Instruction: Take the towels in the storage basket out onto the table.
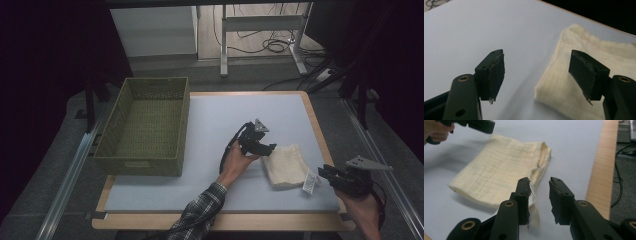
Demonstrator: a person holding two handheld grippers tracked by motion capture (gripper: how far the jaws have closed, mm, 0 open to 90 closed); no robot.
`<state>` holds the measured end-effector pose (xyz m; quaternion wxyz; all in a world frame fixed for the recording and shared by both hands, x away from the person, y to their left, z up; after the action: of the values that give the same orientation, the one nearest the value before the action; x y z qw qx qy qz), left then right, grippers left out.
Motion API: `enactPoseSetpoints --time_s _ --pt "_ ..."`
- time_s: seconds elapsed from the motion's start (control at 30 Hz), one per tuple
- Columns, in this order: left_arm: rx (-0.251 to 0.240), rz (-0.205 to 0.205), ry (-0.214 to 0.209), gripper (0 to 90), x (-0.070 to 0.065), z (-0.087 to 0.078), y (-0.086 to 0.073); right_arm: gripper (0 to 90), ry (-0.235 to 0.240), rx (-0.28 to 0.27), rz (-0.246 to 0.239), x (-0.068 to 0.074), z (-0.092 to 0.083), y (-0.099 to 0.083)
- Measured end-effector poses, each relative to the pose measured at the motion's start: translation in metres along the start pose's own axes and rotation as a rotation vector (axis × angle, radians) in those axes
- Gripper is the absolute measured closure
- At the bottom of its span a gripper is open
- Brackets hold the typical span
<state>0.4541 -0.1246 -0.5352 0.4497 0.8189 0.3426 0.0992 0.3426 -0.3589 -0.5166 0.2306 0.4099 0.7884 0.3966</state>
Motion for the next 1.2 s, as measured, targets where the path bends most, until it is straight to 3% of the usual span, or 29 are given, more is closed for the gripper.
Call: enactPoseSetpoints --time_s 0.1,0.3,0.33,0.43,0.6,0.67,0.9,1.03,1.07,1.17,1.2 --pt "0.001 -0.018 -0.011 28.1 0.004 -0.003 -0.006 67.4 0.020 0.009 -0.011 0.006 0.013 0.007" --pt "0.002 -0.036 -0.047 28.2 -0.001 0.005 -0.009 62.9 0.021 0.053 -0.022 0.011 0.031 0.000" --pt "0.009 -0.036 -0.038 28.4 -0.002 0.009 -0.010 61.5 0.021 0.057 -0.019 0.011 0.033 -0.002" --pt "0.060 0.000 0.046 32.4 0.003 0.018 -0.017 58.5 0.009 0.087 -0.020 0.010 0.037 -0.011" --pt "0.096 -0.035 0.047 35.4 0.012 0.026 -0.029 54.0 0.013 0.121 -0.009 0.010 0.042 -0.024" --pt "0.094 -0.065 0.020 35.6 0.014 0.028 -0.031 52.9 0.026 0.127 0.004 0.011 0.044 -0.028" --pt "0.073 -0.070 -0.010 39.5 0.010 0.017 -0.028 53.3 0.065 0.132 0.011 0.019 0.044 -0.029" --pt "0.111 -0.069 -0.024 40.4 0.011 0.019 -0.035 53.5 0.067 0.139 0.013 0.022 0.045 -0.029" --pt "0.093 -0.104 -0.058 41.4 0.011 0.021 -0.037 57.4 0.065 0.142 0.011 0.023 0.045 -0.028" --pt "0.093 -0.096 -0.061 43.4 0.010 0.022 -0.037 64.9 0.073 0.140 0.023 0.025 0.046 -0.029" --pt "0.097 -0.093 -0.081 47.6 0.007 0.021 -0.038 68.8 0.085 0.140 0.031 0.026 0.046 -0.029"
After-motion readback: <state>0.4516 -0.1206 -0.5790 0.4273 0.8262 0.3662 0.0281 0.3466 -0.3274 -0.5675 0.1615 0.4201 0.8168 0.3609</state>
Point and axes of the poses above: each handheld gripper's, and its own axes: z roughly forward along the jaws, y roughly out of its top, x roughly to its left, the point moved 7 cm from there along z, roughly forward along the jaws, and after that the axes turned 7 degrees about -z, right-handed, at the moved point
